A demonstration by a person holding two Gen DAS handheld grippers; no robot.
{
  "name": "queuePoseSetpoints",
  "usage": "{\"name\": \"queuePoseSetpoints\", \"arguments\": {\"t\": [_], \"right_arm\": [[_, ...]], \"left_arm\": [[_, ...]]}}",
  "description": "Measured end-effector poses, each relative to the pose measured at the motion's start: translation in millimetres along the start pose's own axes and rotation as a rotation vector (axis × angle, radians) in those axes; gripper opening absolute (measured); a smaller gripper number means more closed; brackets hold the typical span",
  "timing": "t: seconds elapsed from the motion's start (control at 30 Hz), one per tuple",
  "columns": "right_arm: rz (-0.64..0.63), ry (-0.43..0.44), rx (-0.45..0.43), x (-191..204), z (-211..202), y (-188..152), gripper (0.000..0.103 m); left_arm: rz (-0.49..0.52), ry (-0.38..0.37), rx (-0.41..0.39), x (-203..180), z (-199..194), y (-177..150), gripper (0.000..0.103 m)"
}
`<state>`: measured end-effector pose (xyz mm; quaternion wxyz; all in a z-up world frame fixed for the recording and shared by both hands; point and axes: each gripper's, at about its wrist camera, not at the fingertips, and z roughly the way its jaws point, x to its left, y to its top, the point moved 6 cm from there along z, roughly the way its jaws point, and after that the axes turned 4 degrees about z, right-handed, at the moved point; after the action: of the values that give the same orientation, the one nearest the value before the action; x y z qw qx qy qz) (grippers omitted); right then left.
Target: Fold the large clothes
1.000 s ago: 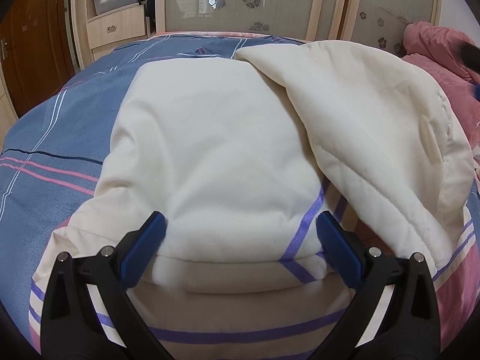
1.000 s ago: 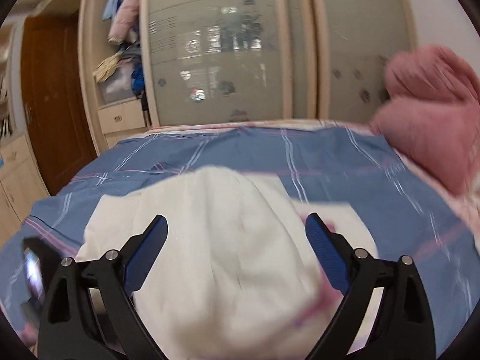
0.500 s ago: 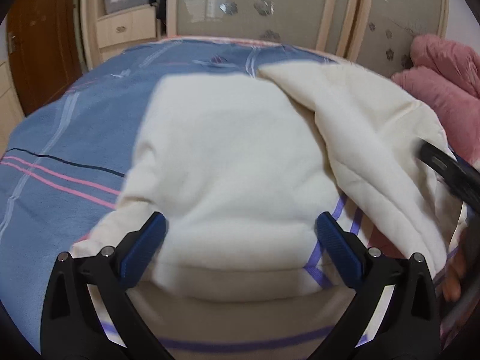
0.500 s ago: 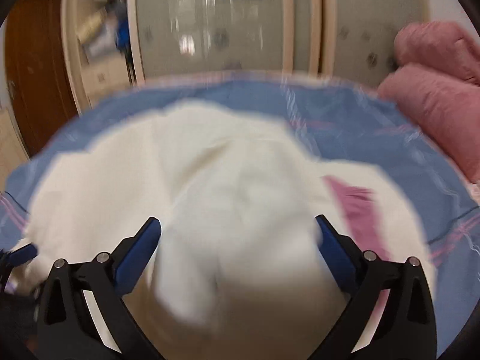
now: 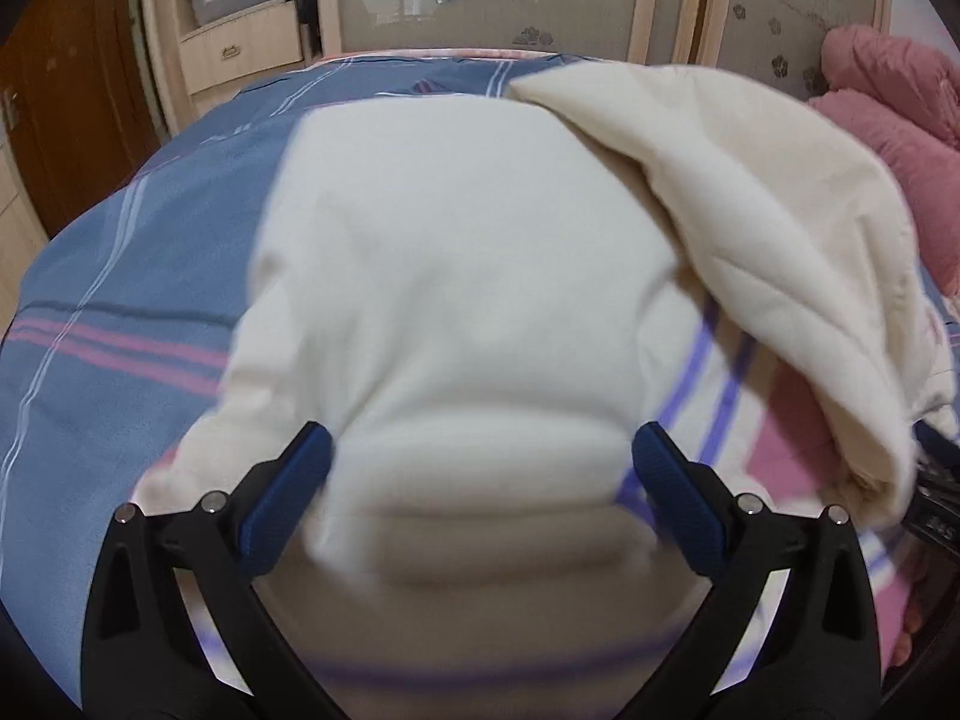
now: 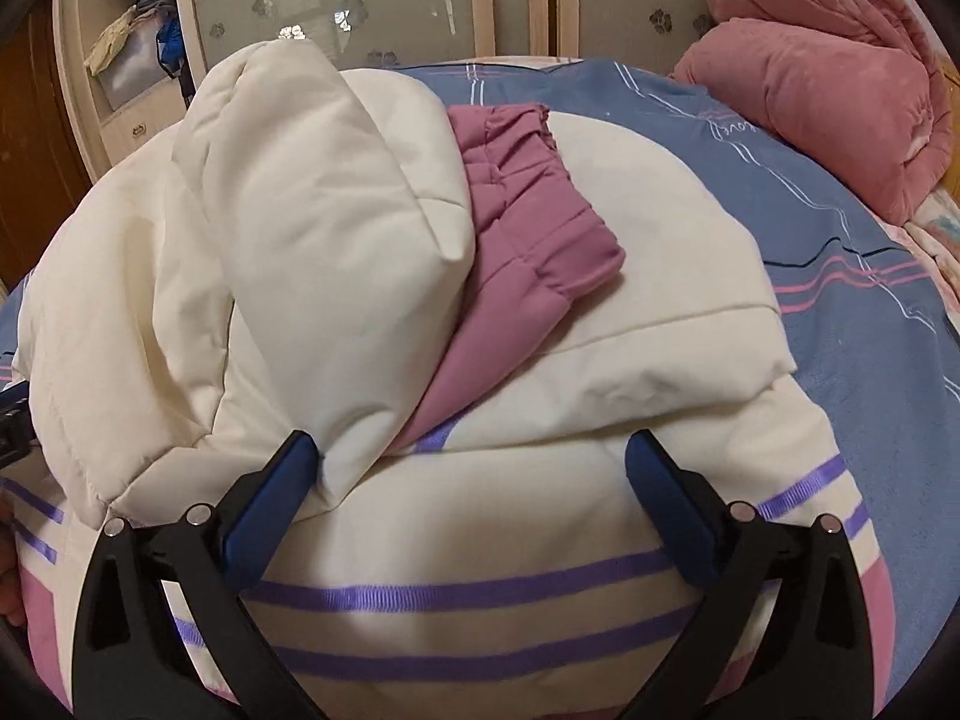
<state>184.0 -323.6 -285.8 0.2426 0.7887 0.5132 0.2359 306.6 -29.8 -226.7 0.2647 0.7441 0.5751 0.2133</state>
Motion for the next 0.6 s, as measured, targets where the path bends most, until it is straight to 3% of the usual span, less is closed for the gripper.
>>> {"name": "queuePoseSetpoints", "arguments": {"t": [0.1, 0.13, 0.27, 0.33, 0.6], "right_arm": [[-0.081, -0.010, 0.010, 1, -27, -34, 0.102], [-0.129, -0.029, -0.015, 4, -35, -50, 0.102], [-0.214, -0.101, -0.131, 9, -72, -104, 0.102], [-0.216, -0.091, -0.143, 7, -82, -116, 0.102], [-0.231, -0.006, -0.037, 2, -104, -150, 0.102]], "left_arm": [[-0.044, -0.042, 0.014, -2, -40, -41, 0.101], [-0.063, -0.044, 0.019, -4, -49, -69, 0.101], [0.031, 0.078, -0.054, -21, -76, -124, 0.101], [0.017, 0.072, -0.040, -21, -87, -135, 0.101], [0.001, 0.014, 0.060, -16, -109, -177, 0.101]]}}
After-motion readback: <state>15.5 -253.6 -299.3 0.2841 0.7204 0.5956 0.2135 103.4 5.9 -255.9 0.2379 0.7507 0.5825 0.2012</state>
